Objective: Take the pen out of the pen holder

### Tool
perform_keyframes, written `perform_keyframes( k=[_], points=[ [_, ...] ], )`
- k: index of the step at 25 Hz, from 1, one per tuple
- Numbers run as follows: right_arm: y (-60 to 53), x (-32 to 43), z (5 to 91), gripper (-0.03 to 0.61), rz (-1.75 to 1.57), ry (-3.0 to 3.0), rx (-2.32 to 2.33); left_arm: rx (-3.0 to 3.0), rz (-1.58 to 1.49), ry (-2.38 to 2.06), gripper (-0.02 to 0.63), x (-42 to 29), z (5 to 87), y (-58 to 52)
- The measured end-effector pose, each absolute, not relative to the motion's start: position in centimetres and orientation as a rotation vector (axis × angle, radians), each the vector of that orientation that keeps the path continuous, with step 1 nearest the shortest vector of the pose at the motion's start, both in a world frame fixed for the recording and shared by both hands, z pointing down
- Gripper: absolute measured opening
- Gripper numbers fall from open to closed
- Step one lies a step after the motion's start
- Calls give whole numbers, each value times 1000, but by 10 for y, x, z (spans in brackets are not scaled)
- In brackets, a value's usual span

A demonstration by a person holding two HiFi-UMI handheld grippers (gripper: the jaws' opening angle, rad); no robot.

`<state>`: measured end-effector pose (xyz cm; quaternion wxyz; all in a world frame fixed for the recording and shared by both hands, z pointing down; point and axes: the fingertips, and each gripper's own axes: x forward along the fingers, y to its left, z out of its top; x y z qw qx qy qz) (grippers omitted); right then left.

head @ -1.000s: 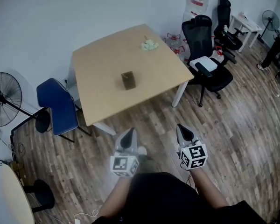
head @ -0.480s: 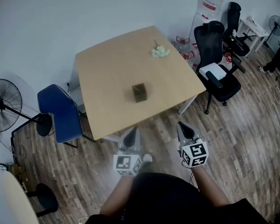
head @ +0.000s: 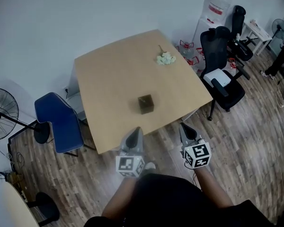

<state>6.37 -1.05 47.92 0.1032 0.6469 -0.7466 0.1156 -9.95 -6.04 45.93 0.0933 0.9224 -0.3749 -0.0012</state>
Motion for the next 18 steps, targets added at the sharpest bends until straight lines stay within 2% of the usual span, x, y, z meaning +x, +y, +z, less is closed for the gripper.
perform_keyframes(
  k=[18],
  points=[
    [-109, 40, 513, 3, 391, -2258, 1799, 2669, 11, -1122, 2, -118, 490, -139]
  ],
)
